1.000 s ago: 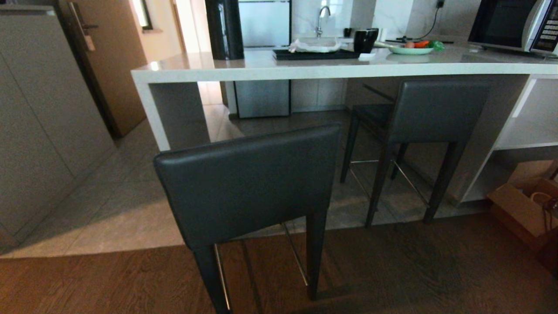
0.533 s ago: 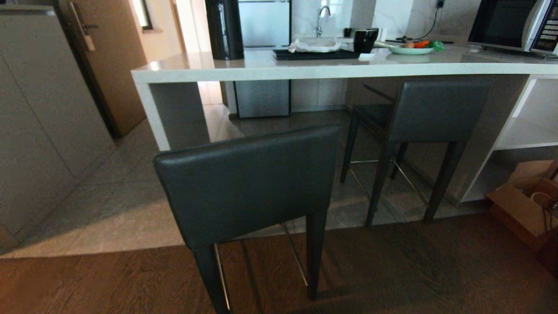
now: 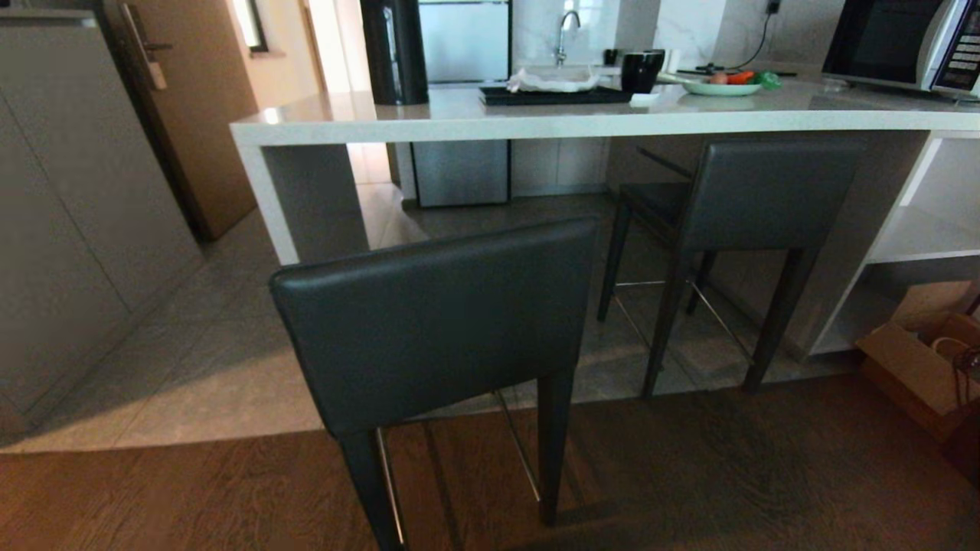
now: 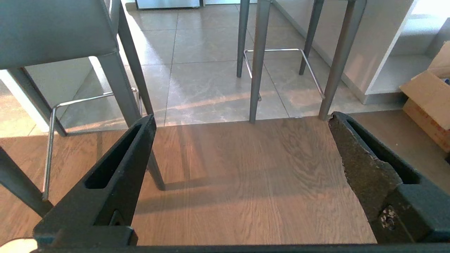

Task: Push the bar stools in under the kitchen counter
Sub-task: Pull the gray chair out from under the dining table

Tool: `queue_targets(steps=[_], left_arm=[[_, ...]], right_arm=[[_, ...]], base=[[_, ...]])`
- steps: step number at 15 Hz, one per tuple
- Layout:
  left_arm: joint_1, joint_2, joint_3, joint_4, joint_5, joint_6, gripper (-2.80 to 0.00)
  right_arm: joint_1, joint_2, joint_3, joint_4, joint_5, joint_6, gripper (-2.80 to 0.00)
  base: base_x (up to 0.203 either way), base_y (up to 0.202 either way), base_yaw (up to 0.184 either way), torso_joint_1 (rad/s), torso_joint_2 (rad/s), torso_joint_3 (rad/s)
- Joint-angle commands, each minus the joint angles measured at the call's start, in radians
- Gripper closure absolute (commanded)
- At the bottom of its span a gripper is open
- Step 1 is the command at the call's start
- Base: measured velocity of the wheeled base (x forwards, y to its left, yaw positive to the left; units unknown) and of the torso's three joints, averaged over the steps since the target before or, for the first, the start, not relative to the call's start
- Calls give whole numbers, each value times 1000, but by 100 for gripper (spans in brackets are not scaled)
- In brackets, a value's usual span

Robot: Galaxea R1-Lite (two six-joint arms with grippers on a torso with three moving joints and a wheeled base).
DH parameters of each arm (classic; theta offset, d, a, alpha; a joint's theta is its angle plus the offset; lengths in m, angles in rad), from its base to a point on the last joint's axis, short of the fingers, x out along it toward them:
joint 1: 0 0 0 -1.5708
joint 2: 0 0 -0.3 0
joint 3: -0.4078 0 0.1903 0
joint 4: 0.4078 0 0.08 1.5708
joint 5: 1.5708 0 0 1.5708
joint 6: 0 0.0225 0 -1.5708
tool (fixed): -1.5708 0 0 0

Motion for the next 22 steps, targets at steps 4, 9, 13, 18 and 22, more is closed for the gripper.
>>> queue_targets(steps=[4,9,13,18,22], left_arm=[[0,1,0,-13,1,-3,-280],[0,1,0,-13,-1,-4,-280],[1,1,4,-17,1,-5,0],[2,1,5,-17,1,-1,0],[0,1,5,-19,1,-6,0]], right_arm=[[-1,2,0,-1,-1,-12,0],[0,2,0,1,1,-22,0],[-1,2,0,3,1,-22,0],[-1,2,0,2,1,-21,0],[-1,2,0,2,0,-21,0]], base=[[0,0,0,0,0,0],[0,0,0,0,0,0],[0,0,0,0,0,0],[0,0,0,0,0,0],[0,0,0,0,0,0]])
